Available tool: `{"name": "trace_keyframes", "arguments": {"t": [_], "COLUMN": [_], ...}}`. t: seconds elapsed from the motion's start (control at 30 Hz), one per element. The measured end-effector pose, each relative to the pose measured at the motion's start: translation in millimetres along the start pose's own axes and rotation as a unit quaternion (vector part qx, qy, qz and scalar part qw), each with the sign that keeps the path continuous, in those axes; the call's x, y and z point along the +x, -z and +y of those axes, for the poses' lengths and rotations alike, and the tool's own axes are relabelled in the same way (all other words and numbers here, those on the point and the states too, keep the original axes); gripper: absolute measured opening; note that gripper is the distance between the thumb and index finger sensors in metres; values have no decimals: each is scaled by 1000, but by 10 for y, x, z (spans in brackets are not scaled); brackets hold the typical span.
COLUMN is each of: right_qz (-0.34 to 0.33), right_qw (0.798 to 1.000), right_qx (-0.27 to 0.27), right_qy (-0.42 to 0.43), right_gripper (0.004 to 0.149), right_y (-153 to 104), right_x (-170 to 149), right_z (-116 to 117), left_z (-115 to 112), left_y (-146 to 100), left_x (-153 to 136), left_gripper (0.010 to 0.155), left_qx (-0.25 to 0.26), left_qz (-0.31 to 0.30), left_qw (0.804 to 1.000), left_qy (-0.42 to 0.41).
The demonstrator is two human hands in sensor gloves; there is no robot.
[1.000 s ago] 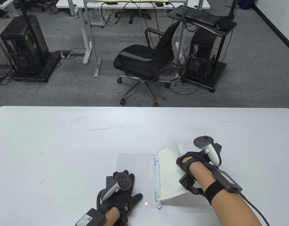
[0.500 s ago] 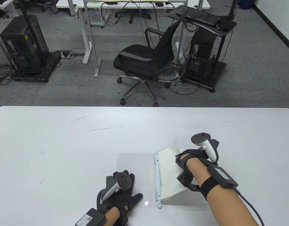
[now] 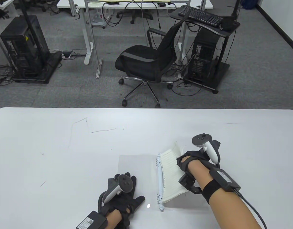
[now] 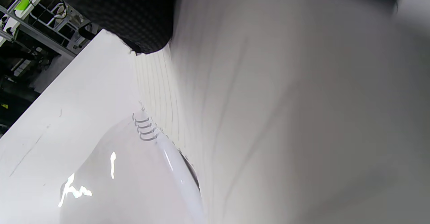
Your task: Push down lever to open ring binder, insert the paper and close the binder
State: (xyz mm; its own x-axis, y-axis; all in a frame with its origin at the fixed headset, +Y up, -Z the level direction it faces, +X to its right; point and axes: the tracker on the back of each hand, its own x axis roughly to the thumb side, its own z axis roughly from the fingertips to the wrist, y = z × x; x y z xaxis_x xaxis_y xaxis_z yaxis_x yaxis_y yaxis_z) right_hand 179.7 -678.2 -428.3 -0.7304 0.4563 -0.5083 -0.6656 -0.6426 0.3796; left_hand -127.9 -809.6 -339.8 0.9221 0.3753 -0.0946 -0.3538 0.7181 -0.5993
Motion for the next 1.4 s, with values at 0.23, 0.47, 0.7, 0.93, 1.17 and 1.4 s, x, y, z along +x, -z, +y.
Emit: {"name": "trace_keyframes", "arguments": {"t": [0.23,0.47,0.7,0.93,1.17,1.4], "right_qz": [2,4,2,-2,-4,-12], "right_qw": [999,999,1000,1000,999,999], "right_qx": [34,36,20,24,18,26], "right_qy": [42,39,-4,-12,-34,-27], "right_gripper": [51,51,51,51,50,50], "right_y": [20,23,19,8,18,19], "right_x": [-47,-52,-52,-62,-64,-81], "right_z": [20,40,10,17,0,25], "left_z": [-1,-1,-1,0,-1,-1], "left_y": [2,2,2,2,2,2], "left_x": [1,-1,0,0,0,1], "left_gripper": [86,86,86,86,86,86], "left_qx": [-1,-1,-1,-2,-2,-2], "left_qz": [0,0,0,0,0,0], "left_qw": [1000,1000,1000,1000,1000,1000], "left_qy": [0,-1,-1,-1,-1,-1]}}
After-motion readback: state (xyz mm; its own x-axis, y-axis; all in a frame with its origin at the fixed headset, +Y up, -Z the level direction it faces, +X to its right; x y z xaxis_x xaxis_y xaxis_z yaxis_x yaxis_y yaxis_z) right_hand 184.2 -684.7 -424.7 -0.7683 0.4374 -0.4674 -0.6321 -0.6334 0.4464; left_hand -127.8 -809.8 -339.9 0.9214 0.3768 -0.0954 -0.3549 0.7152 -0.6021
